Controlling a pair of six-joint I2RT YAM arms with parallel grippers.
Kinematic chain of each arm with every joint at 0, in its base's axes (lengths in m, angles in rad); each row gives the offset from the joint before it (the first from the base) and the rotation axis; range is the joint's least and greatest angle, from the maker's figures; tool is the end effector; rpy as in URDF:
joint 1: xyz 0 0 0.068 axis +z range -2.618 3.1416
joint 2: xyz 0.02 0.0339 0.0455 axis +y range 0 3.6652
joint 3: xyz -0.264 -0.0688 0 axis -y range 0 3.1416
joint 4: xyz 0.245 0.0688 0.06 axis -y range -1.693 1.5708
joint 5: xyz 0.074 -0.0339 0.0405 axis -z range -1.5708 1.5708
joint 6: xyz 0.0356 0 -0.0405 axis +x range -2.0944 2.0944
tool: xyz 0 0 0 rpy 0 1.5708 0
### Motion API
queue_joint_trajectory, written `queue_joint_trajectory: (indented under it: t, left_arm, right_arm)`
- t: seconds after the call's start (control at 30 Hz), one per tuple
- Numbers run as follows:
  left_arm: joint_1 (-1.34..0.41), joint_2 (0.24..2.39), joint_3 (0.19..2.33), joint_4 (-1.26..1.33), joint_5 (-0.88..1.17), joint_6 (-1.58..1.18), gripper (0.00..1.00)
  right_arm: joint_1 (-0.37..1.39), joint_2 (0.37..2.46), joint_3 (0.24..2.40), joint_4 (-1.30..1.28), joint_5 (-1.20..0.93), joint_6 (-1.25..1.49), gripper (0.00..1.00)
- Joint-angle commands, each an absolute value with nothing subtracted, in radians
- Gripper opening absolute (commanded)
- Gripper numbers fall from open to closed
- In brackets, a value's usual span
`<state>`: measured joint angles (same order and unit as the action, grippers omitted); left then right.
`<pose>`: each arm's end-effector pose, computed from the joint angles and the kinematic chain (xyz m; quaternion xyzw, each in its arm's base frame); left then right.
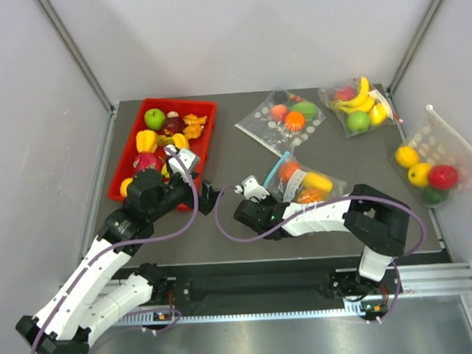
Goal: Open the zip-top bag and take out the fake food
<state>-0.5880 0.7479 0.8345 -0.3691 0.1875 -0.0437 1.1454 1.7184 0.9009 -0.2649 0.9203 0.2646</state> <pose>0.1378 -0.0998 0.3436 0.2681 0.7517 -0.2569 0.5451 0.1558 0.2753 0.1526 -0.2735 0.8322 -0.1878 0.4442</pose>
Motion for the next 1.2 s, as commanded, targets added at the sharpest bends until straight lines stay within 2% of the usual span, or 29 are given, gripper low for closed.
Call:
queue_joint_trajectory:
  t: [0.0, 0.1, 0.2, 0.3, 0.47, 0.63, 0.73, 0.83, 1.07, 1.17]
  left_arm:
    - [-0.595, 0.724, 0.834, -0.307, 0.221, -0.043, 0.99]
    - [-0.594, 0.723, 0.838, -0.308, 0.225, -0.041, 0.99]
    - [-0.594, 0.710, 0.839, -0.307, 0.238, -0.037, 0.99]
    - [-0.594, 0.675, 0.839, -0.296, 0.340, -0.009, 0.99]
    - [-0.594, 0.601, 0.848, -0.227, 0.518, -0.009, 0.99]
    - [-0.594, 0.591, 0.922, -0.255, 0.669, 0.044, 0.99]
    - [-0.595, 0.612, 0.954, -0.245, 0.774, 0.038, 0.99]
    - [-0.594, 0.662, 0.982, -0.262, 0.825, 0.037, 0.99]
    - [-0.595, 0.719, 0.973, -0.281, 0.856, 0.038, 0.99]
    - [-0.595, 0.733, 0.963, -0.281, 0.880, 0.028, 0.95]
  right_arm:
    - [1.170, 1.648, 0.953, -0.373, 0.924, 0.267, 0.00]
    - [1.172, 1.497, 0.963, -0.383, 0.778, 0.218, 0.00]
    - [1.163, 1.323, 0.998, -0.396, 0.557, 0.173, 0.00]
    - [1.100, 1.223, 1.083, -0.493, 0.262, 0.152, 0.00]
    - [0.993, 1.197, 1.209, -0.597, -0.084, 0.118, 0.00]
    - [0.875, 1.218, 1.212, -0.594, -0.471, 0.094, 0.00]
    - [0.861, 1.247, 1.195, -0.566, -0.636, 0.074, 0.00]
    - [0.857, 1.279, 1.175, -0.538, -0.737, 0.058, 0.00]
    - [0.844, 1.305, 1.125, -0.466, -0.827, 0.081, 0.00]
    - [0.827, 1.305, 1.111, -0.443, -0.851, 0.101, 0.00]
